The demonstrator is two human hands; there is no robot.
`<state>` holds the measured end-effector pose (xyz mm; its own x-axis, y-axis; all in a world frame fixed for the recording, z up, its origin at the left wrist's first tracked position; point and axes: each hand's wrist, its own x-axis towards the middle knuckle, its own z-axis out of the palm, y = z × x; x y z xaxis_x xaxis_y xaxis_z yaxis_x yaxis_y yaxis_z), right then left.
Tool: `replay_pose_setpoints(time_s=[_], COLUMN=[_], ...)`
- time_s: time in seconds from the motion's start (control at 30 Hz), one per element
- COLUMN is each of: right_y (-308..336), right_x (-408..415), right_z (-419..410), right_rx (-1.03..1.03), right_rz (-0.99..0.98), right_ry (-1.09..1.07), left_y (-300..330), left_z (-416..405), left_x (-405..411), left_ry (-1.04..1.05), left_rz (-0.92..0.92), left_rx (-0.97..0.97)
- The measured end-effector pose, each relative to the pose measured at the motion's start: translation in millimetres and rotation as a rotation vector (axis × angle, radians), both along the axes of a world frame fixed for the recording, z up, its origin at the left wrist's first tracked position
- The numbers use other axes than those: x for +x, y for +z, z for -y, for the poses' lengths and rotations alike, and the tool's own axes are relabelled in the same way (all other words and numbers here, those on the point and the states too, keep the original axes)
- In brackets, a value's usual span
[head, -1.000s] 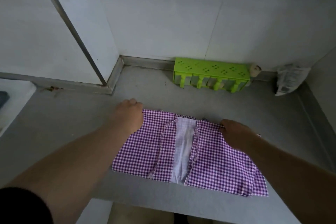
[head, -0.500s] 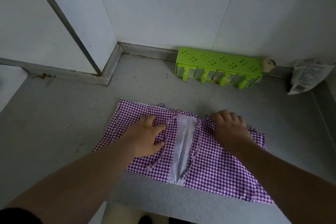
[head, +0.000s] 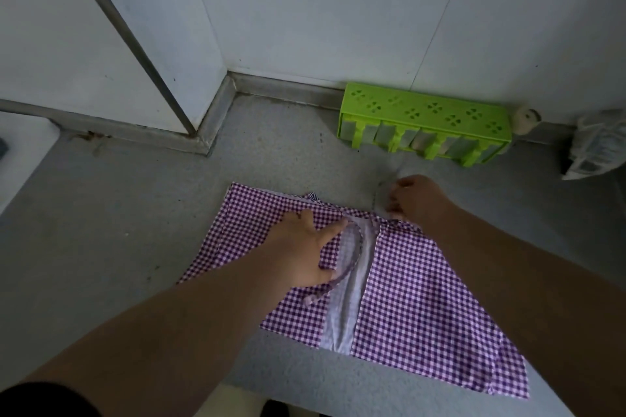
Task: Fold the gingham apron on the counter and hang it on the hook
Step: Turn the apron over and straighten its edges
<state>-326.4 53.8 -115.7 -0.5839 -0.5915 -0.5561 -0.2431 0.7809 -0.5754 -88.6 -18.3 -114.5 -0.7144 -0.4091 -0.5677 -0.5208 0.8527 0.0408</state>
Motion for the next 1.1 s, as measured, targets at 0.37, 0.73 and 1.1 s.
replay_pose_setpoints(time_s=[0.37,0.73,1.1], right_y=[-14,4,11], right_x=[54,56,76], right_z=[-21,8,-6], right_rx=[-0.213,-0.178,-0.366], right_rz=[-0.528,0.04,-0.416], right_ry=[0.885,0.279,0.019], left_y=[-6,-38,-50], left_z=[-2,-6,-1], left_x=[5,35,35], left_ry=[0.081,0.172,0.199], left_rz=[-0.099,-0.126,-0.079], left_rx=[-0.02,-0.015,0.072])
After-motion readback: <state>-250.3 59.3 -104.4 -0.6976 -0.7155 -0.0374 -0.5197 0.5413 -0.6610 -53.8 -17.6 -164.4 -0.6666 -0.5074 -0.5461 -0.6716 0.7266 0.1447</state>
